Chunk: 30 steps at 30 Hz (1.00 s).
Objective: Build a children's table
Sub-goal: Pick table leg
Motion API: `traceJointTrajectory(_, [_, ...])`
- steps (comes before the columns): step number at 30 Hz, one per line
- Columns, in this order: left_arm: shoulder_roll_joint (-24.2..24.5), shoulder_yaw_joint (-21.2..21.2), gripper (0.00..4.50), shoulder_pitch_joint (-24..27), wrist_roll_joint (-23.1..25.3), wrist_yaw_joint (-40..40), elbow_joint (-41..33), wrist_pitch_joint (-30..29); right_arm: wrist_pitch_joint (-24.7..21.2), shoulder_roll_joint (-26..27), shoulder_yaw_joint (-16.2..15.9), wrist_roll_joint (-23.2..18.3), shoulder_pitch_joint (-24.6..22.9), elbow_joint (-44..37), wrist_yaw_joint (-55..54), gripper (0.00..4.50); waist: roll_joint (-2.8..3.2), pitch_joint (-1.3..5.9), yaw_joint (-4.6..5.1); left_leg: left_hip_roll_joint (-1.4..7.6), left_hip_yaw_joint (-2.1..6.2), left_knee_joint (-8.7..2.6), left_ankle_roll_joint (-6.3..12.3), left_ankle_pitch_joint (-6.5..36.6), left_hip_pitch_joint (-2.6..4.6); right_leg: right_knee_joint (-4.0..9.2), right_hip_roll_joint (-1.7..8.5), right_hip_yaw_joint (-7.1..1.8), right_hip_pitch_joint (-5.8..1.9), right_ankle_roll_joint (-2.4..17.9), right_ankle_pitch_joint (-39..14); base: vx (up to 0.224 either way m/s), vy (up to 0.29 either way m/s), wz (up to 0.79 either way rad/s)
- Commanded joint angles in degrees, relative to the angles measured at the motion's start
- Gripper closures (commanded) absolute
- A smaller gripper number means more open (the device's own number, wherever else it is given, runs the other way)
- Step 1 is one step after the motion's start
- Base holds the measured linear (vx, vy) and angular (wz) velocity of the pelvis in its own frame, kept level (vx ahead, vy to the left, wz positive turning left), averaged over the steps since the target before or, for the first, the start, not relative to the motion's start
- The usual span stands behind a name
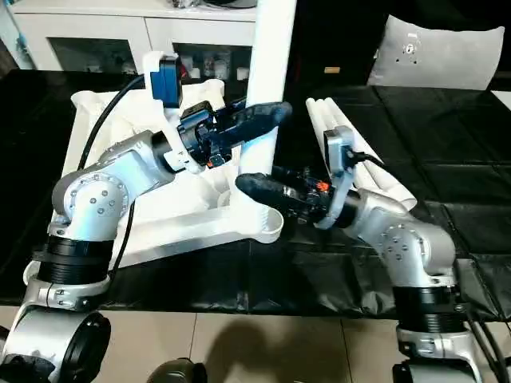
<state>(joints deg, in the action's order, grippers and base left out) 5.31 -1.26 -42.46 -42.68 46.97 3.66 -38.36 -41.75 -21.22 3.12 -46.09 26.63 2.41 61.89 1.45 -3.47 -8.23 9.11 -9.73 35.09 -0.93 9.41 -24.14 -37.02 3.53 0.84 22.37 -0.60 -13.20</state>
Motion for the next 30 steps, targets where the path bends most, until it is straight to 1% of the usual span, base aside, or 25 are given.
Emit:
traceJointTrajectory(1, [-0.3, 1.7, 2.62, 0.1, 1.2, -0.6, -0.4, 0.8, 1.0, 0.4, -0.5, 2.4, 0.9, 0.4, -2.1, 2.46, -1.13, 4.63, 0.05, 3.41, 0.93, -3.34, 2.96, 3.4, 2.03, 3.96, 4.41, -1.42, -2.33, 14.1, 0.5, 0.000, 0.000, 0.00])
traceJointTrajectory(2, [0.0, 2.4, 2.62, 0.5, 3.1, -1.1, -0.2, 2.4, 1.6, 1.0, -0.5, 3.1, 0.8, 0.5, -3.1, 2.49, -1.15, 4.64, 0.07, 3.41, 0.94, -3.32, 2.94, 3.3, 1.98, 3.93, 4.41, -1.42, -2.35, 14.0, 0.6, 0.000, 0.000, 0.00])
traceJointTrajectory(3, [0.1, 2.8, 2.62, 0.7, 4.3, -1.3, -0.1, 3.3, 2.0, 1.3, -0.5, 3.5, 0.8, 0.6, -3.6, 2.51, -1.36, 4.63, 0.11, 3.44, 0.91, -3.35, 3.09, 3.1, 1.96, 3.99, 4.44, -1.46, -2.39, 13.8, 0.8, 0.000, 0.000, 0.00])
traceJointTrajectory(5, [0.2, 3.1, 2.62, 1.0, 5.2, -1.5, 0.0, 4.2, 2.5, 1.6, -0.5, 3.8, 0.8, 0.7, -4.1, 2.55, -1.22, 4.67, 0.09, 3.43, 0.92, -3.32, 3.10, 3.0, 1.99, 3.94, 4.46, -1.44, -2.36, 13.7, 0.9, 0.000, 0.000, 0.00])
traceJointTrajectory(6, [-0.1, 3.2, 2.62, 1.6, 6.0, -1.8, 0.2, 5.6, 3.5, 2.1, -0.9, 4.6, 0.6, 0.8, -4.9, 2.56, -1.21, 4.63, 0.07, 3.47, 0.94, -3.34, 3.03, 3.1, 1.98, 3.99, 4.47, -1.47, -2.30, 13.6, 0.8, 0.000, 0.000, 0.00])
traceJointTrajectory(7, [-0.1, 3.4, 2.07, 2.0, 7.0, -2.0, 0.4, 7.0, 4.2, 2.5, -1.1, 5.3, 0.6, 1.1, -5.8, 2.56, -1.21, 4.68, 0.09, 3.47, 0.93, -3.38, 2.88, 3.3, 2.02, 3.98, 4.49, -1.45, -2.36, 13.6, 0.7, 0.000, 0.000, 0.00])
traceJointTrajectory(8, [-0.2, 3.5, 2.07, 2.4, 8.0, -2.3, 0.5, 8.3, 5.4, 3.1, -1.5, 6.3, 0.7, 1.2, -6.8, 2.56, -0.94, 4.70, 0.08, 3.50, 0.97, -3.33, 2.79, 3.2, 2.06, 3.92, 4.48, -1.46, -2.29, 13.6, 0.8, 0.000, 0.000, 0.00])
traceJointTrajectory(9, [-0.3, 3.4, 1.92, 2.7, 8.2, -2.6, 0.4, 8.6, 6.7, 3.8, -1.6, 7.5, 0.9, 1.5, -8.4, 2.58, -0.96, 4.64, 0.19, 3.59, 1.01, -3.43, 2.68, 3.3, 2.04, 4.01, 4.44, -1.45, -2.21, 13.5, 0.8, 0.000, 0.000, 0.00])
traceJointTrajectory(10, [-0.1, 3.8, 1.84, 3.2, 8.9, -2.5, 0.0, 9.4, 7.9, 4.7, -1.6, 8.6, 1.1, 1.9, -10.5, 2.58, -0.94, 4.66, 0.32, 3.57, 1.04, -3.53, 2.10, 3.8, 2.10, 3.97, 4.46, -1.44, -2.17, 13.2, 0.6, 0.000, 0.000, 0.00])
traceJointTrajectory(11, [0.2, 4.7, 1.74, 3.7, 11.1, -3.1, 0.0, 11.4, 10.0, 6.0, -1.4, 10.6, 1.6, 2.6, -13.3, 2.58, -0.88, 4.65, 0.36, 3.52, 1.00, -3.58, 1.78, 4.1, 2.10, 4.03, 4.44, -1.47, -2.15, 13.0, 0.3, 0.000, 0.000, 0.00])
traceJointTrajectory(12, [0.2, 4.7, 1.74, 3.7, 11.1, -3.1, 0.0, 11.4, 10.0, 6.0, -1.4, 10.6, 1.6, 2.6, -13.3, 2.58, -0.84, 4.65, 0.35, 3.60, 1.05, -3.60, 1.58, 4.2, 2.12, 4.04, 4.45, -1.50, -2.09, 12.9, 0.2, 0.000, 0.000, 0.00])
traceJointTrajectory(14, [0.2, 5.6, 1.47, 4.2, 14.2, -4.7, 0.5, 14.5, 12.6, 7.4, -1.4, 13.1, 2.2, 3.7, -16.3, 2.59, -0.82, 4.67, 0.39, 3.70, 1.07, -3.71, 1.09, 4.9, 2.24, 4.09, 4.46, -1.53, -2.10, 12.4, 0.1, 0.000, 0.000, 0.00])
traceJointTrajectory(15, [-0.2, 5.7, 1.43, 4.5, 15.3, -5.7, 0.7, 15.9, 13.7, 8.2, -1.4, 14.1, 2.5, 4.3, -17.8, 2.59, -0.74, 4.61, 0.48, 3.63, 1.03, -3.71, 0.95, 5.1, 2.21, 4.06, 4.38, -1.56, -2.05, 12.3, 0.3, 0.000, 0.000, 0.00])
traceJointTrajectory(17, [-0.9, 5.8, 1.41, 4.8, 17.7, -7.8, 1.3, 19.1, 15.2, 9.6, -1.1, 15.4, 3.0, 5.2, -20.4, 2.59, -0.76, 4.65, 0.52, 3.63, 1.09, -3.80, 0.63, 5.0, 2.15, 4.02, 4.40, -1.54, -2.10, 12.2, 0.9, 0.000, 0.000, 0.00])
traceJointTrajectory(18, [-1.0, 5.8, 1.41, 4.9, 18.1, -8.2, 1.4, 19.6, 15.6, 9.8, -1.1, 15.7, 3.1, 5.3, -20.9, 2.59, -0.71, 4.60, 0.59, 3.64, 1.05, -3.81, 0.41, 5.5, 2.18, 4.05, 4.42, -1.58, -2.03, 12.1, 0.7, 0.000, 0.000, 0.00])
traceJointTrajectory(19, [-1.8, 5.8, 1.41, 5.0, 21.1, -11.5, 2.1, 22.7, 17.4, 11.4, -0.5, 16.9, 3.7, 6.3, -24.0, 2.59, -0.66, 4.67, 0.61, 3.70, 1.06, -3.85, 0.25, 5.8, 2.22, 4.12, 4.50, -1.62, -2.04, 12.0, 0.6, 0.000, 0.000, 0.00])
traceJointTrajectory(20, [-2.2, 5.9, 1.41, 4.9, 22.9, -13.5, 2.8, 24.3, 17.9, 12.0, -0.4, 17.2, 4.0, 6.6, -24.8, 2.59, -0.65, 4.65, 0.63, 3.70, 1.08, -3.89, 0.14, 6.0, 2.27, 4.14, 4.44, -1.63, -2.00, 11.7, 0.7, 0.000, 0.000, 0.00])
traceJointTrajectory(22, [-3.0, 5.9, 1.41, 4.9, 25.2, -16.8, 3.6, 26.3, 19.0, 12.6, -0.8, 18.2, 4.2, 7.1, -25.7, 2.59, -0.67, 4.69, 0.60, 3.66, 1.10, -3.89, 0.01, 5.8, 2.25, 4.04, 4.38, -1.60, -2.12, 11.5, 1.5, 0.000, 0.000, 0.00])
traceJointTrajectory(23, [-3.3, 6.0, 1.58, 4.9, 25.9, -17.6, 3.7, 27.1, 19.3, 12.8, -1.0, 18.5, 4.3, 7.3, -25.9, 2.59, -0.71, 4.74, 0.54, 3.63, 1.09, -3.80, 0.20, 5.4, 2.19, 3.95, 4.42, -1.61, -2.23, 11.3, 2.4, 0.000, 0.000, 0.00])
traceJointTrajectory(24, [-4.1, 6.3, 1.58, 5.1, 27.1, -19.4, 4.1, 27.8, 20.4, 13.2, -1.2, 19.5, 4.5, 8.0, -27.0, 2.59, -0.87, 4.75, 0.58, 3.57, 1.04, -3.78, 0.35, 5.1, 2.11, 3.89, 4.40, -1.62, -2.29, 11.3, 2.9, 0.000, 0.000, 0.00])
traceJointTrajectory(25, [-4.2, 6.4, 1.77, 5.2, 27.3, -19.7, 4.2, 27.9, 20.5, 13.3, -1.3, 19.7, 4.5, 8.1, -27.2, 2.59, -0.88, 4.76, 0.60, 3.49, 1.03, -3.72, 0.59, 4.8, 2.02, 3.85, 4.40, -1.60, -2.26, 11.3, 3.4, 0.000, 0.000, 0.00])
traceJointTrajectory(26, [-4.6, 6.8, 1.84, 5.4, 27.7, -20.1, 4.3, 28.2, 20.9, 13.4, -1.6, 20.1, 4.6, 8.4, -27.1, 2.59, -0.91, 4.77, 0.63, 3.50, 1.00, -3.66, 0.94, 4.7, 2.03, 3.86, 4.44, -1.62, -2.31, 11.5, 3.5, 0.000, 0.000, 0.00])
traceJointTrajectory(27, [-4.9, 7.4, 1.91, 5.5, 28.9, -21.0, 4.9, 28.7, 21.0, 13.6, -1.8, 20.3, 4.6, 8.6, -27.2, 2.59, -0.91, 4.77, 0.63, 3.50, 1.00, -3.66, 0.94, 4.7, 2.03, 3.86, 4.44, -1.62, -2.31, 11.5, 3.5, 0.000, 0.000, 0.00])
traceJointTrajectory(28, [-5.3, 8.1, 1.96, 5.5, 30.7, -22.7, 5.8, 29.6, 21.2, 13.7, -2.1, 20.6, 4.5, 8.7, -27.2, 2.59, -0.92, 4.71, 0.65, 3.51, 1.02, -3.67, 1.36, 5.0, 1.96, 3.97, 4.46, -1.64, -2.34, 11.4, 2.9, 0.000, 0.000, 0.00])
traceJointTrajectory(30, [-5.8, 8.0, 2.00, 5.4, 31.4, -23.7, 6.5, 30.4, 21.7, 13.8, -2.4, 21.2, 4.6, 8.8, -27.6, 2.59, -0.85, 4.74, 0.66, 3.58, 1.07, -3.65, 1.39, 5.0, 2.02, 3.98, 4.35, -1.61, -2.28, 11.3, 2.7, 0.000, 0.000, 0.00])
